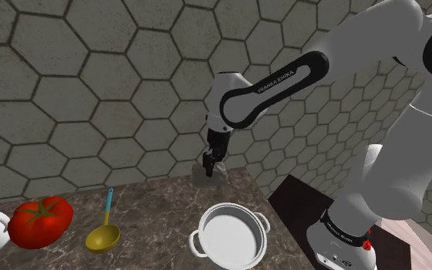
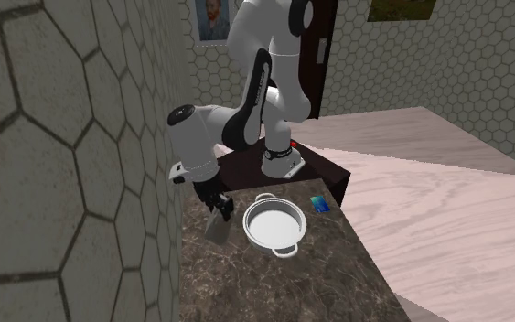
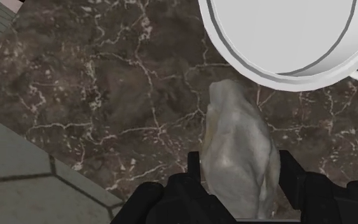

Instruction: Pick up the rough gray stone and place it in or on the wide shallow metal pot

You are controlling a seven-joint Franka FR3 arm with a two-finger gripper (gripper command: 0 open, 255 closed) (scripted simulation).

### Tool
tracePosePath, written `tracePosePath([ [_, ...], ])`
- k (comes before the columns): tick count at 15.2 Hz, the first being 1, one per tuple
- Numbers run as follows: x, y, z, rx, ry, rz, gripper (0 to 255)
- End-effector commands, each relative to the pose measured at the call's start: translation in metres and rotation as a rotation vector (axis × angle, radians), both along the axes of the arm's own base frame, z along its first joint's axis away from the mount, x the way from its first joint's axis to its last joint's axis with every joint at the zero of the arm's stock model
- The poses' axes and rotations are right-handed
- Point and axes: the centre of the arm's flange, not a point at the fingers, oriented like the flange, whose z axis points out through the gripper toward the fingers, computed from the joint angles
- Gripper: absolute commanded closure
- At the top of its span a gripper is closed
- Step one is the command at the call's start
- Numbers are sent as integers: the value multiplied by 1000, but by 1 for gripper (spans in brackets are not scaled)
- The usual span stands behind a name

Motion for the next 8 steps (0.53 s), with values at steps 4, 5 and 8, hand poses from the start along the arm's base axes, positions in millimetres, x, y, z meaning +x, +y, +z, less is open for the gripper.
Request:
tracePosePath([
  [4,0,1,27,0,0,0,255],
  [5,0,1,33,0,0,0,255],
  [8,-25,9,37,0,0,0,255],
])
